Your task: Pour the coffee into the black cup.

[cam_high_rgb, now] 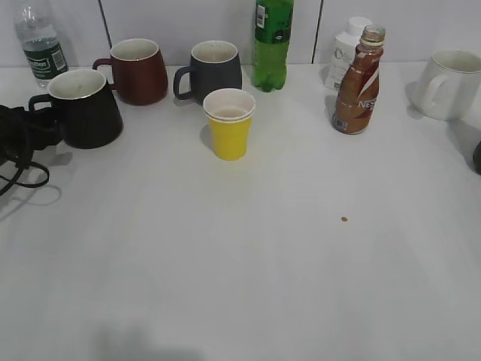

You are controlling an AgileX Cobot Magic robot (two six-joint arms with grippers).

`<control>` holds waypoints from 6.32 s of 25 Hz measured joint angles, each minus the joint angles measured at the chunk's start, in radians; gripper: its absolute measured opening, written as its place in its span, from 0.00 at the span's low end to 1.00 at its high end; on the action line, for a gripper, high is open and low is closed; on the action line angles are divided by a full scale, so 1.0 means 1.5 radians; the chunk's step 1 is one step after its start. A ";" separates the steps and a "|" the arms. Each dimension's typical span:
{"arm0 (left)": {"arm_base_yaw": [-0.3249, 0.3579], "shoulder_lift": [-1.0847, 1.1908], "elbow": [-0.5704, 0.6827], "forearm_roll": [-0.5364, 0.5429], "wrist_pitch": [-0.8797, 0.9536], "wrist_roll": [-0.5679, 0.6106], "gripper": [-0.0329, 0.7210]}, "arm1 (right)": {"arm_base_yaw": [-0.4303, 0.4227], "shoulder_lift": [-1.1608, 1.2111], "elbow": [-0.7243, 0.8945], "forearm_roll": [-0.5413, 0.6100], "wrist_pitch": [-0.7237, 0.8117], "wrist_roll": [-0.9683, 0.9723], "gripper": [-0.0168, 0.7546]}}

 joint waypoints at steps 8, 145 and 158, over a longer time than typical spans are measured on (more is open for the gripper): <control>0.001 0.010 -0.012 0.000 -0.002 -0.001 0.56 | 0.000 0.000 0.000 0.000 0.000 0.000 0.78; -0.127 -0.032 -0.112 0.628 -0.125 -0.308 0.12 | 0.000 1.077 -0.012 -0.381 -1.293 0.140 0.85; -0.127 -0.032 -0.112 0.627 -0.125 -0.308 0.12 | 0.061 1.249 -0.131 -0.296 -1.240 0.112 0.89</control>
